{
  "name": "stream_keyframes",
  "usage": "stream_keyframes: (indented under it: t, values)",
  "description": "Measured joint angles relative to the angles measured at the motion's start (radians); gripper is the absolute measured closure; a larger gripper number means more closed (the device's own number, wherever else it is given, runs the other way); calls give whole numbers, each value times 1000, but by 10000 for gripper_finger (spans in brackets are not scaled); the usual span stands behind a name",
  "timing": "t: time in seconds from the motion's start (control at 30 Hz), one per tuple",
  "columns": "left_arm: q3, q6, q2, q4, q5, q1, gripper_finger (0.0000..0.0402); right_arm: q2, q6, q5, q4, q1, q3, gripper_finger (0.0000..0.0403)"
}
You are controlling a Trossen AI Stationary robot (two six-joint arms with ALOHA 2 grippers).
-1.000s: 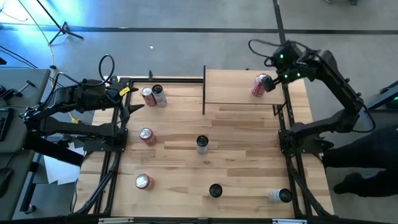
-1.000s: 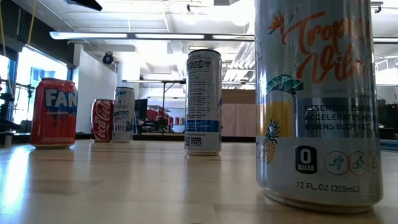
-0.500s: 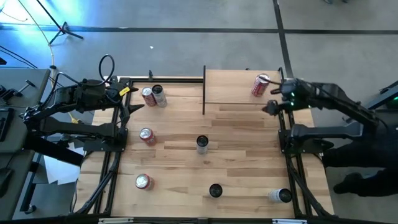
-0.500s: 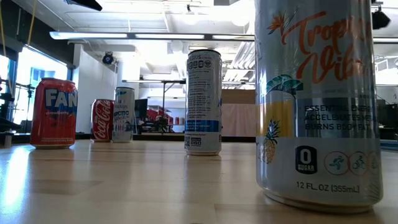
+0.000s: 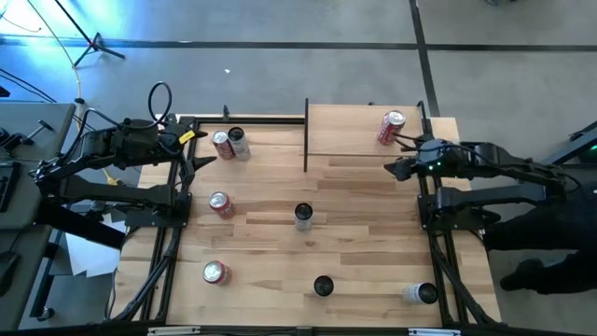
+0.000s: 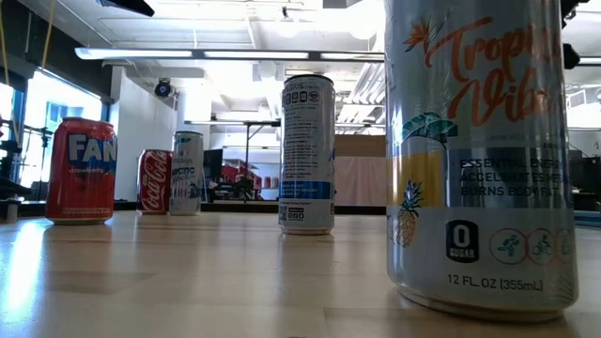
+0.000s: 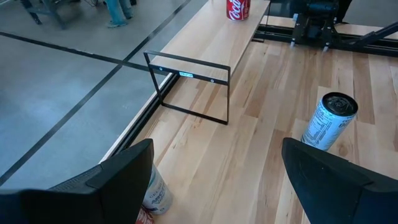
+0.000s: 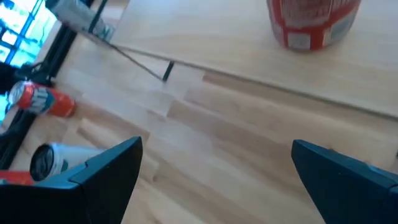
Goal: Place canned beverage on shelf
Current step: Put the red soda can on the shelf
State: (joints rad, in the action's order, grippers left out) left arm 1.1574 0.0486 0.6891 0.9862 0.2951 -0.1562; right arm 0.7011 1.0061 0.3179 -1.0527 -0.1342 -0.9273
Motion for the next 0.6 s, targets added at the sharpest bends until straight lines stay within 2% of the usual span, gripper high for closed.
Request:
stream_keyframes:
  t: [0.23, 0.6]
  values:
    - [0, 0, 0, 0, 0, 0, 67, 31, -3, 180, 95, 42, 28, 3]
    - [0, 0, 0, 0, 0, 0, 67, 214, 141, 497, 179, 136, 28, 3]
